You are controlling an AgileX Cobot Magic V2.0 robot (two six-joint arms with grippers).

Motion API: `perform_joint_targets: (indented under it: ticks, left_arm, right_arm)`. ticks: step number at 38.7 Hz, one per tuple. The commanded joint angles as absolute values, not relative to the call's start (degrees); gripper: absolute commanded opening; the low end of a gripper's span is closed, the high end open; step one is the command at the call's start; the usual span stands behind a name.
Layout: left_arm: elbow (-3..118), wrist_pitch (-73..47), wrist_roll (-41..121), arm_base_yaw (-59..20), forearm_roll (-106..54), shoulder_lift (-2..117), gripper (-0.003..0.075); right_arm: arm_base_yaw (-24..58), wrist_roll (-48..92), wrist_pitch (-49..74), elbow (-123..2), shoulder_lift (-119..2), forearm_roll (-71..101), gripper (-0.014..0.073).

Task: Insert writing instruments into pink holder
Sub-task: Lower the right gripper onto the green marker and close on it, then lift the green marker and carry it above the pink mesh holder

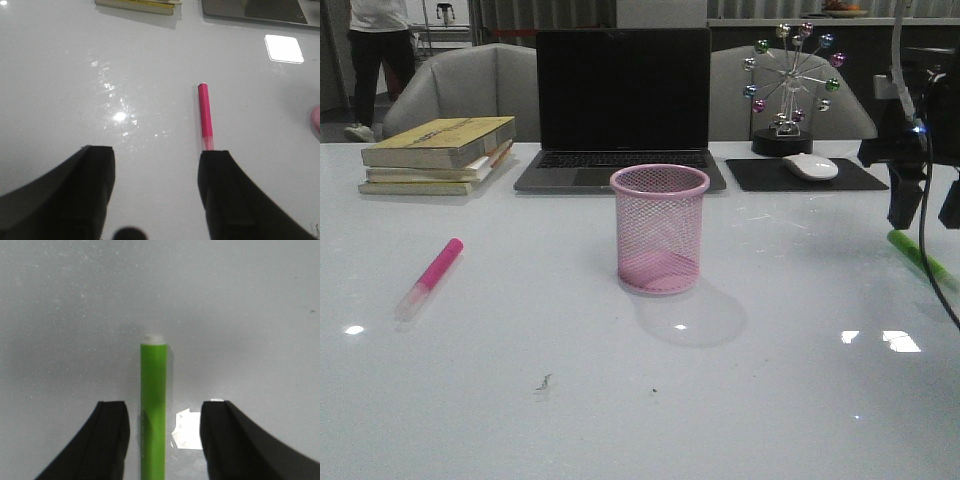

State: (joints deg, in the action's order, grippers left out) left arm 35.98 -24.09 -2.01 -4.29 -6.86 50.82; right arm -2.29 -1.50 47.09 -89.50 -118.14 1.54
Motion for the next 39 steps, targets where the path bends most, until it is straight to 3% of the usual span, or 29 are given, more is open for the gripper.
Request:
perform_joint_targets:
  ticks: [1,26,32,38,39]
  left_arm:
    - [37.9,-20.3,-2.4,-4.5,-7.5,50.4,0.0447]
    - [37.9,-20.3,-2.4,-4.5,-7.5,50.4,0.0447]
    - [37.9,-20.3,-2.4,-4.5,-7.5,50.4,0.0447]
    - [37.9,-20.3,-2.4,-4.5,-7.5,50.4,0.0447]
    - [37.9,-20.3,-2.4,-4.5,-7.5,50.4,0.0447]
  right_arm:
    - [-2.7,-0.9,44.5,-91.4,-115.4,1.9,0.0446]
    - [-2.7,-0.9,41.3,-91.4,-119.9,3.5,0.0435]
    - [-2.7,-0.9,42.8,-91.4,-120.4,2.8,0.0279]
    - [-2.7,-0.9,45.4,-91.4,-121.5,2.7,0.0042]
    - [-2.7,-0.9,45.7,-91.4,-121.6,2.8,0.0056]
